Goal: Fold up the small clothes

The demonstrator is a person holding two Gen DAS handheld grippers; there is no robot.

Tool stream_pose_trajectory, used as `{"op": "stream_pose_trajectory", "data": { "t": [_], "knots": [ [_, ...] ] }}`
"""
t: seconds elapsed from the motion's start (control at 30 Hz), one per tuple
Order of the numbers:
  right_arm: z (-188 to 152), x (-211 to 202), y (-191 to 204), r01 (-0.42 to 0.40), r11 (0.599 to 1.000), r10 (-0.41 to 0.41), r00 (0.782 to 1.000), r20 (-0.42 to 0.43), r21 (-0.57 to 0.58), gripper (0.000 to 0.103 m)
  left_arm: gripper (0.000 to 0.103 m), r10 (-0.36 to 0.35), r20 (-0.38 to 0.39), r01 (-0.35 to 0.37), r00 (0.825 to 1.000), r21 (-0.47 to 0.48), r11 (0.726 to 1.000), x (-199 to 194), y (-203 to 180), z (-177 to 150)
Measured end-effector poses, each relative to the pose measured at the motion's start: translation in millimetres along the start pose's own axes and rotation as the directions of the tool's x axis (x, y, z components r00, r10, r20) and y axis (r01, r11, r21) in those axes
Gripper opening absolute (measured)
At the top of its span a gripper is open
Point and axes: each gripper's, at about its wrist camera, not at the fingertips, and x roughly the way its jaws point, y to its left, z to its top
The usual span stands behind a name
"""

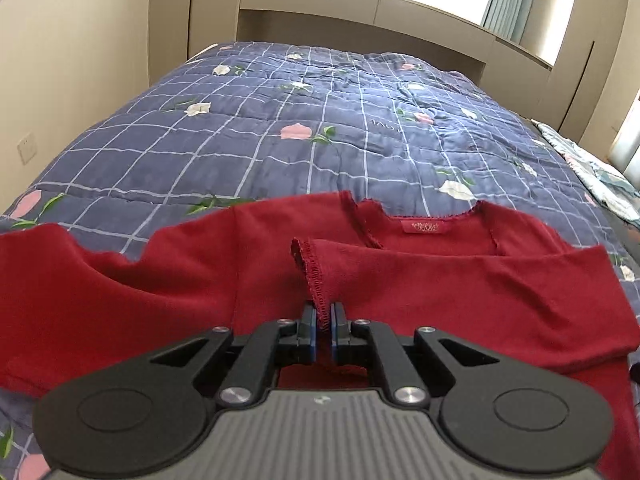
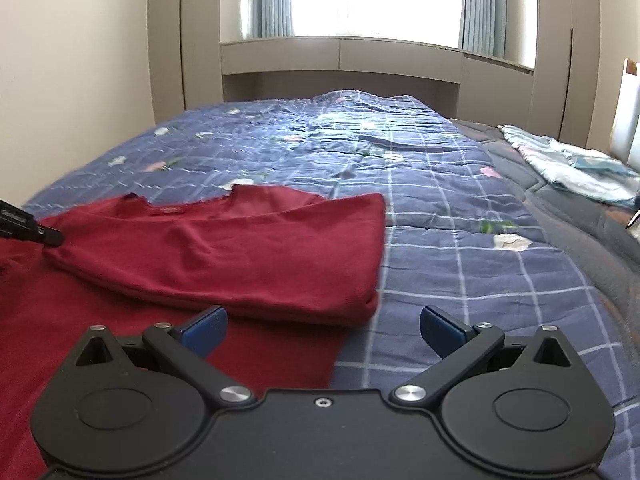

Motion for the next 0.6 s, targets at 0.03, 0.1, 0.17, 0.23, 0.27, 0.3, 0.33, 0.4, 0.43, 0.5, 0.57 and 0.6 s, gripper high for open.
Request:
{"op": "stream_pose_trajectory", "data": {
  "t": [0.03,0.1,0.17,0.23,0.27,0.3,0.33,0.4,0.43,0.5,0.57,0.6],
  "knots": [
    [-1.1,1.2,0.7,0.017,1.000,-0.018,1.000,-0.004,-0.026,0.102,0.006,-0.001,0.006,0.001,1.000,0.001,1.000,-0.6,-0.7,-0.7],
    [-4.3,6.2,2.8,0.065,0.993,-0.067,0.997,-0.027,-0.097,0.102,0.006,-0.008,0.015,0.008,1.000,-0.005,1.000,-2.2,-0.8,1.4],
    [-10.9,12.7,5.4,0.125,0.980,-0.129,0.991,-0.017,-0.157,0.102,0.007,-0.014,0.019,0.014,1.000,-0.011,1.000,-1.5,2.4,1.9],
    [-16.2,20.3,8.0,0.190,0.959,-0.191,0.981,0.016,-0.209,0.102,0.007,-0.014,0.020,0.014,1.000,-0.015,1.000,-1.9,2.8,3.0],
    [-16.6,23.7,9.8,0.217,0.950,-0.213,0.976,0.040,-0.224,0.102,0.007,-0.013,0.021,0.013,1.000,-0.014,1.000,-2.3,2.9,3.3],
    [-16.4,26.0,11.0,0.235,0.945,-0.227,0.972,0.062,-0.228,0.102,0.007,-0.011,0.023,0.011,1.000,-0.012,1.000,-3.2,2.3,2.7],
    [-15.1,28.8,12.6,0.264,0.936,-0.249,0.964,0.091,-0.234,0.102,0.007,-0.008,0.025,0.008,1.000,-0.010,1.000,-3.9,2.0,2.6],
    [-12.3,35.6,14.2,0.323,0.912,-0.298,0.945,0.133,-0.254,0.102,0.007,0.003,0.025,-0.003,1.000,-0.007,1.000,-4.0,1.4,2.4],
    [-10.9,36.8,12.8,0.352,0.901,-0.326,0.935,0.139,-0.254,0.102,0.007,0.008,0.022,-0.008,1.000,-0.007,1.000,-3.6,1.4,2.1],
    [-7.6,36.5,6.5,0.410,0.881,-0.383,0.911,0.155,-0.234,0.102,0.007,0.011,0.015,-0.011,1.000,-0.007,1.000,-2.3,2.2,1.5],
    [-7.6,36.1,-2.3,0.422,0.880,-0.398,0.906,0.147,-0.219,0.102,0.007,0.017,0.009,-0.017,1.000,-0.002,1.000,0.1,3.1,-0.1],
    [-9.2,37.0,-5.9,0.416,0.882,-0.396,0.909,0.129,-0.222,0.102,0.007,0.017,0.006,-0.017,1.000,0.000,1.000,1.8,3.8,-1.1]
  ]
}}
